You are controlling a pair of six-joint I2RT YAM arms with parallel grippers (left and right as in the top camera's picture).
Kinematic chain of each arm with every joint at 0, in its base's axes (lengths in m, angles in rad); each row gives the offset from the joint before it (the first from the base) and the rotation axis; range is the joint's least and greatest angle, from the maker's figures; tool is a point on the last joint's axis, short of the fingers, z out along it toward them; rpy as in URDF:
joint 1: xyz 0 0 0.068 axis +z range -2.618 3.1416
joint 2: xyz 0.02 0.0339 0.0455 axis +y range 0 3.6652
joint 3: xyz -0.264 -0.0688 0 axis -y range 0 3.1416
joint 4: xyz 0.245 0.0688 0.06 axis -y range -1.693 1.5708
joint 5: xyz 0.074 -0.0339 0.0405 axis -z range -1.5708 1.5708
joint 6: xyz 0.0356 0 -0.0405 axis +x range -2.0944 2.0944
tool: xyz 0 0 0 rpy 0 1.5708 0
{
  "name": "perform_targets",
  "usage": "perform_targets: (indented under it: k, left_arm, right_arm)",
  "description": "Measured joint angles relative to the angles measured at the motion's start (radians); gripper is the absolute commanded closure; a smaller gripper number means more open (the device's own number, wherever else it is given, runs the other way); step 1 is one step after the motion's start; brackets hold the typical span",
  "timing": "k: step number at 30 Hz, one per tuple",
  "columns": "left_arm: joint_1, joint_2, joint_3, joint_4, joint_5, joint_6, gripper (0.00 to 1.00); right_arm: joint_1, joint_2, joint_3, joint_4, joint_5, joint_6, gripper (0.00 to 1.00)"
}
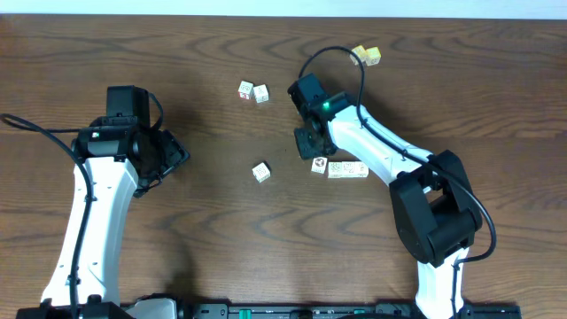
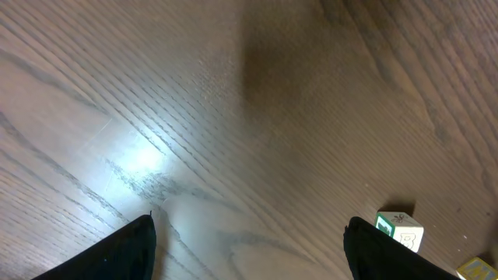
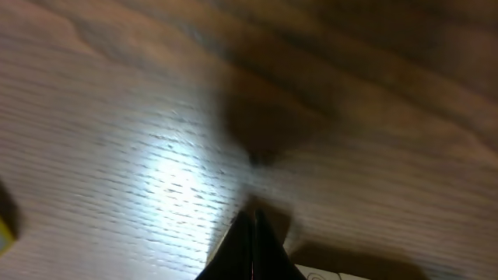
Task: Lift 5 blocks
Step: 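Adjust the row alignment by pushing along it with the right gripper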
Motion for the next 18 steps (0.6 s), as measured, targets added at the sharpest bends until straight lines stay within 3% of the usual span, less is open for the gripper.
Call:
perform_targets:
  k: [18]
  left_arm:
    - [0.000,0.000,0.000,0.000,0.000,0.000,0.22]
  right_arm:
    - [0.000,0.000,-0.027,-0.016,0.000,0.010,0.99]
